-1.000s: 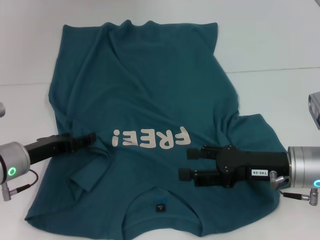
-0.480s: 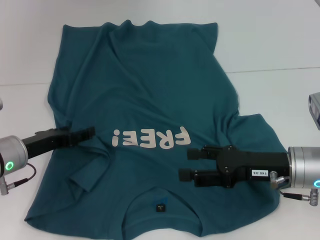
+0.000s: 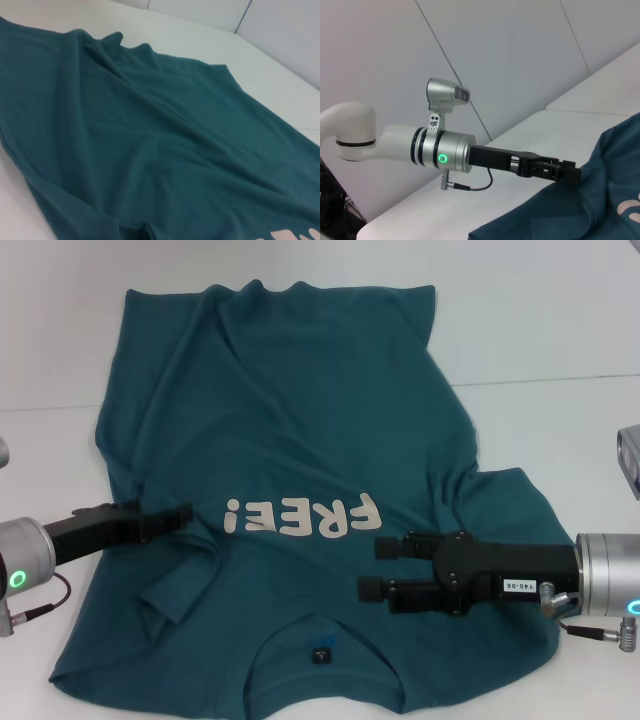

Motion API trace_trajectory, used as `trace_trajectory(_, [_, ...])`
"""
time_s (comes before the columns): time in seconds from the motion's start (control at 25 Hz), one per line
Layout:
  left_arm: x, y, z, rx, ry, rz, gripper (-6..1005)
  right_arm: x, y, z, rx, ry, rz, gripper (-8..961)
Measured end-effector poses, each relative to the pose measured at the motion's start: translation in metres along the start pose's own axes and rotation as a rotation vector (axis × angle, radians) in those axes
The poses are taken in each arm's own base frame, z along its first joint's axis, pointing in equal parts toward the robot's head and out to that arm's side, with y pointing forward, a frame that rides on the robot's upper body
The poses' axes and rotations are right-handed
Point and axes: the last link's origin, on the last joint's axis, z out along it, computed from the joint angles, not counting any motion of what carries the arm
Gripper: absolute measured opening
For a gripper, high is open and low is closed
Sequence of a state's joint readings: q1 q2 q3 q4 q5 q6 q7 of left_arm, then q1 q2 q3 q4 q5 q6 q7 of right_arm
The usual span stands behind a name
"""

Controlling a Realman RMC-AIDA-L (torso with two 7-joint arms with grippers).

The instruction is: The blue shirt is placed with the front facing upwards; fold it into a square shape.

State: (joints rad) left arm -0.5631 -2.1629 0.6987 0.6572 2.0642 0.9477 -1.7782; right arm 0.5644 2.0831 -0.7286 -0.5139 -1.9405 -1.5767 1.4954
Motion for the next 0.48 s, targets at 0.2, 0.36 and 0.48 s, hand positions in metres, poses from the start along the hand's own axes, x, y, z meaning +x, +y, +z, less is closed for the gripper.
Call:
trace_trajectory(0.2, [-0.0018,0.0015,0.0019,0.001,-0.015,0.016,914,-0.0001,0.0000,0.0000,0.000,0.000,0.000,883])
trace_trajectory(0.36, [-0.0014,0.0018,0.0021,0.001,-0.015,0.020,913,-0.0003,0.0000,-0.0001,0.000,-0.002,0.000,883])
trace_trajectory(0.48, [-0.0008,0.0016,0.0021,0.003,-0.014,0.021,912,-0.0003,-0.0002,-0.0001,0.002,-0.003,0.000,883])
